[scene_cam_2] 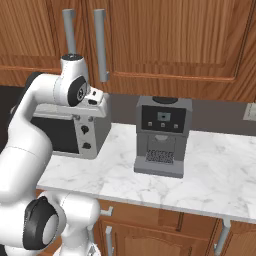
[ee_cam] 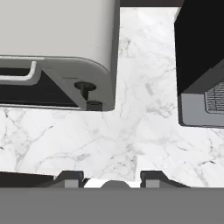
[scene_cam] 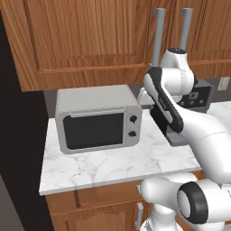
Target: Navigate to the microwave.
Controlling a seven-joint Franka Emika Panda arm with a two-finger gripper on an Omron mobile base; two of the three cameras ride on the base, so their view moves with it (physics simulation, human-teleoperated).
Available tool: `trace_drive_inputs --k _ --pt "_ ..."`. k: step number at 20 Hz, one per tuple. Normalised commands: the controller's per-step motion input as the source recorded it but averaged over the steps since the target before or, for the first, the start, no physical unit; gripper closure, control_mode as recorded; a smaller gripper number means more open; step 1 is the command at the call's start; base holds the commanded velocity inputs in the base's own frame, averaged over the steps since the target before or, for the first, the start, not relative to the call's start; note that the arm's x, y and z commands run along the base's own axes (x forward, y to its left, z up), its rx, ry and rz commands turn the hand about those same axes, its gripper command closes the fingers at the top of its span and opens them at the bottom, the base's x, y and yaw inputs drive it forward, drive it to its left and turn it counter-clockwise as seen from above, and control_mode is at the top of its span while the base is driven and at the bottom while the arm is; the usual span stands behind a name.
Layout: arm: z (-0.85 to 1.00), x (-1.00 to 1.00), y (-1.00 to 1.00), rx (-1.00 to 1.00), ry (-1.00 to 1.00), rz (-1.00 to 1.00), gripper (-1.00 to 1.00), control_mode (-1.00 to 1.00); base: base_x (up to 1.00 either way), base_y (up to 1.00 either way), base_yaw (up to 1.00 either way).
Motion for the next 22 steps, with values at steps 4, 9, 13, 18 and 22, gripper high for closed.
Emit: trace_drive_inputs --k 4,9,13,18,22 --pt "0.0 0.0 0.0 0.0 0.0 0.0 -1.0 1.0 0.0 0.0 0.0" --pt "0.0 0.0 0.0 0.0 0.0 0.0 -1.0 1.0 -0.03 0.0 0.0" --pt "0.0 0.0 0.0 0.0 0.0 0.0 -1.0 1.0 -0.62 0.0 0.0" --pt "0.0 0.0 0.0 0.0 0.0 0.0 -1.0 1.0 -0.91 0.0 -0.01" --pt "0.0 0.0 0.0 0.0 0.0 0.0 -1.0 1.0 -0.07 0.0 0.0"
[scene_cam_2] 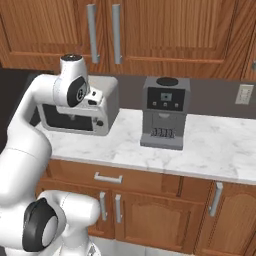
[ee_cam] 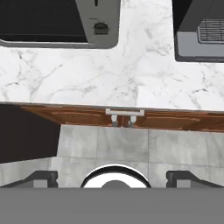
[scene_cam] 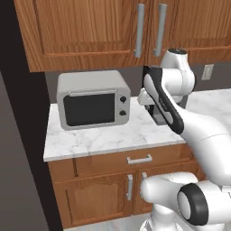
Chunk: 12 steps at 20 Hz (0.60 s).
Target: Navigate to the microwave.
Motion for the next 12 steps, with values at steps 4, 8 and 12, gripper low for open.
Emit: trace_drive_inputs --k 4,8,12 --pt "0.0 0.0 0.0 0.0 0.0 0.0 -1.0 1.0 -0.29 -0.24 -0.25" --pt "0.0 0.0 0.0 0.0 0.0 0.0 -1.0 1.0 -0.12 -0.27 -0.64" --pt "0.0 0.0 0.0 0.0 0.0 0.0 -1.0 1.0 0.0 -0.22 -0.71"
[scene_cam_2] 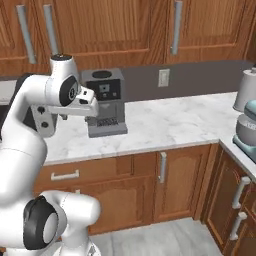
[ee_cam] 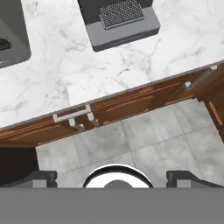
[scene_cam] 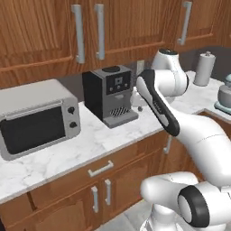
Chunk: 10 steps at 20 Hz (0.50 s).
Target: Navigate to the microwave.
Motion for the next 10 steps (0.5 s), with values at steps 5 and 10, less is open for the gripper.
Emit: trace_drive_inputs --k 5,10 --pt "0.0 0.0 0.0 0.0 0.0 0.0 -1.0 1.0 0.0 -0.24 -0.73" --pt "0.0 0.0 0.0 0.0 0.0 0.0 -1.0 1.0 0.0 -0.27 -0.73"
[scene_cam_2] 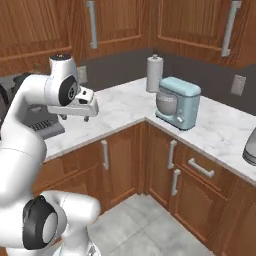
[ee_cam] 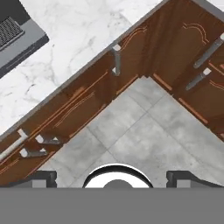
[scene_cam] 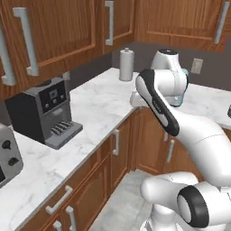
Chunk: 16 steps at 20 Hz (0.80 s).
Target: Navigate to the microwave.
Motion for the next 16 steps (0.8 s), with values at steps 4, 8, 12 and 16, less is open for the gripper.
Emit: trace_drive_inputs --k 4,8,12,16 --pt "0.0 0.0 0.0 0.0 0.0 0.0 -1.0 1.0 0.0 -0.31 -0.71" --pt "0.0 0.0 0.0 0.0 0.0 0.0 -1.0 1.0 -0.01 -0.39 -0.69" --pt "0.0 0.0 0.0 0.0 0.0 0.0 -1.0 1.0 -0.04 -0.44 -0.66" --pt "0.0 0.0 0.0 0.0 0.0 0.0 -1.0 1.0 -0.09 -0.5 -0.63"
